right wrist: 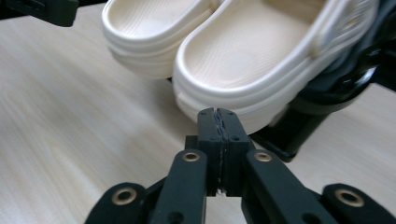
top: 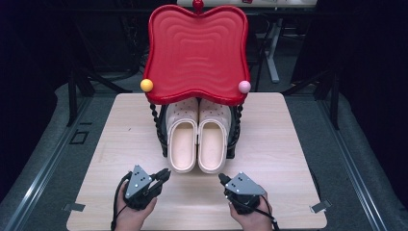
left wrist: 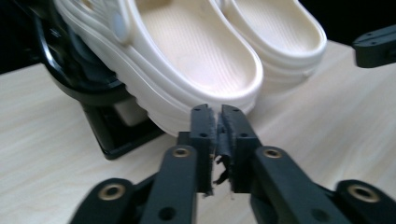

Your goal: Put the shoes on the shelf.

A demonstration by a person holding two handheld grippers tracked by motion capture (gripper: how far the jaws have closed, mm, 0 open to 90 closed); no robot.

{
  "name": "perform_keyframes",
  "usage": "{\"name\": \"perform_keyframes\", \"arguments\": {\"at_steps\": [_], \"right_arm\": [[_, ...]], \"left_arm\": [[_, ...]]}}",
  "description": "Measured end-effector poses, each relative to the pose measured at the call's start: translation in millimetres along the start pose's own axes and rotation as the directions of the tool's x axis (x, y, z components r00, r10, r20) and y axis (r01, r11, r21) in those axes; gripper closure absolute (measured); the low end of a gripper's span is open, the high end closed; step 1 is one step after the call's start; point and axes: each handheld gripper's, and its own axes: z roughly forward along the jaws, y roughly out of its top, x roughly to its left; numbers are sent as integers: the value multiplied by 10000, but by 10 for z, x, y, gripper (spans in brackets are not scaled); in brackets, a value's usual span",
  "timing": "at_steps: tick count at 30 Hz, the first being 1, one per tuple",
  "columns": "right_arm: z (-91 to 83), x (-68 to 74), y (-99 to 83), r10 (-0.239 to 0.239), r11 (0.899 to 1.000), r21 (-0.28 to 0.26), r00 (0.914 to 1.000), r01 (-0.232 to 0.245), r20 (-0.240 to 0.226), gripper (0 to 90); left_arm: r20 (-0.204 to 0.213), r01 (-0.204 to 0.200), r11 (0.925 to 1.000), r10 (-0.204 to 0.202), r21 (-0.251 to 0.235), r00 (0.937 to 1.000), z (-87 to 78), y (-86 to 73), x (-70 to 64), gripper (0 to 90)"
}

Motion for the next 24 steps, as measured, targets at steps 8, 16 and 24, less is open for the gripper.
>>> {"name": "perform_keyframes", "arguments": {"at_steps": [8,16,24], "right_arm": [[191,50,-61,65,9990,433,9995,-52,-297,900],[263,52,-23,232,9990,393,9990,-217,-383,900],[306,67,-21,269,9988,419,9991,-255,-329,900]], "left_arm": [[474,-107,9989,85,462,9988,177,-73,-84,900],[500,17,9985,-44,544,9987,237,-77,-63,900],[474,146,9986,-170,506,9987,282,-53,-38,900]]}}
